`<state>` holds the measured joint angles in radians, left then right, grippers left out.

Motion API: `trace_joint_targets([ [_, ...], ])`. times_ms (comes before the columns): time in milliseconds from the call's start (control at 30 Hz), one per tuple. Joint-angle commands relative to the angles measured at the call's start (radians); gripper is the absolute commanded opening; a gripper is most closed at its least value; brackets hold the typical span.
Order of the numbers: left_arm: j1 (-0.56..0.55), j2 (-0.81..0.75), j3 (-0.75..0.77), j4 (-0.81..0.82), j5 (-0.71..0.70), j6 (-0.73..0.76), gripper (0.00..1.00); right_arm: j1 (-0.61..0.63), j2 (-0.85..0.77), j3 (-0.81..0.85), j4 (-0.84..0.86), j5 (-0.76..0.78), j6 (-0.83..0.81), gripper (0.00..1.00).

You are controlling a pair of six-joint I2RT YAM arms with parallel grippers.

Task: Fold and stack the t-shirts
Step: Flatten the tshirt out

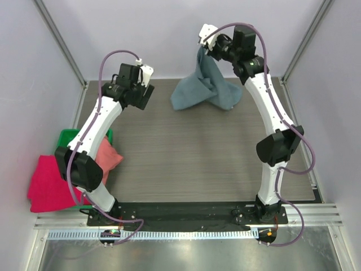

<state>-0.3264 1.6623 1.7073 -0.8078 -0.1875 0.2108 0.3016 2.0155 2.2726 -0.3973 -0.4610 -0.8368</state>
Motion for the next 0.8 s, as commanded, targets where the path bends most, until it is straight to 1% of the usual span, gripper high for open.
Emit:
trace_joint_targets([
  [0,-0.002,0.033,0.035,-0.013,0.060,-0.025,0.73,0.034,-0.099,-0.001,0.055,0.004,0.064,0.02],
  [33,-0.003,0.034,0.043,-0.013,0.060,-0.028,0.73,0.042,-0.151,-0.025,0.039,-0.008,0.070,0.02],
  [100,-0.003,0.028,0.043,-0.014,0.056,-0.022,0.73,0.065,-0.204,-0.097,-0.017,-0.048,0.073,0.02],
  [133,-0.002,0.025,0.038,-0.007,0.051,-0.018,0.73,0.092,-0.262,-0.125,-0.094,-0.085,0.056,0.02],
  [167,-0.002,0.014,0.025,0.002,0.046,-0.005,0.73,0.108,-0.290,-0.201,-0.124,-0.096,0.050,0.02],
  [233,-0.002,0.007,0.011,0.012,0.042,0.007,0.73,0.142,-0.351,-0.283,-0.178,-0.128,0.067,0.01],
  [267,-0.002,0.004,0.000,0.019,0.042,0.013,0.73,0.151,-0.392,-0.351,-0.193,-0.145,0.074,0.01],
  [367,-0.002,0.001,-0.012,0.021,0.051,0.012,0.73,0.180,-0.416,-0.409,-0.253,-0.162,0.120,0.02],
  [433,0.000,-0.004,-0.017,0.021,0.054,0.006,0.73,0.188,-0.416,-0.432,-0.288,-0.159,0.098,0.02],
  [500,-0.002,-0.007,-0.026,0.018,0.054,0.006,0.73,0.197,-0.420,-0.464,-0.282,-0.125,0.075,0.15],
  [533,-0.002,-0.015,-0.031,0.021,0.054,0.006,0.73,0.197,-0.422,-0.470,-0.266,-0.102,0.071,0.24],
  [567,-0.002,-0.016,-0.034,0.022,0.054,0.006,0.73,0.197,-0.420,-0.476,-0.243,-0.079,0.082,0.42],
  [600,-0.002,-0.021,-0.046,0.024,0.054,0.007,0.74,0.197,-0.417,-0.481,-0.188,-0.012,0.096,0.47],
  [633,-0.002,-0.022,-0.052,0.024,0.056,0.010,0.74,0.194,-0.414,-0.489,-0.157,0.028,0.111,0.50],
  [667,-0.002,-0.022,-0.058,0.025,0.062,0.010,0.74,0.188,-0.408,-0.514,-0.122,0.057,0.163,0.52],
  [733,-0.002,-0.016,-0.075,0.021,0.074,0.009,0.74,0.131,-0.361,-0.522,-0.090,0.071,0.212,0.52],
  [767,-0.002,-0.012,-0.083,0.013,0.095,0.001,0.74,0.107,-0.338,-0.516,-0.097,0.071,0.275,0.52],
])
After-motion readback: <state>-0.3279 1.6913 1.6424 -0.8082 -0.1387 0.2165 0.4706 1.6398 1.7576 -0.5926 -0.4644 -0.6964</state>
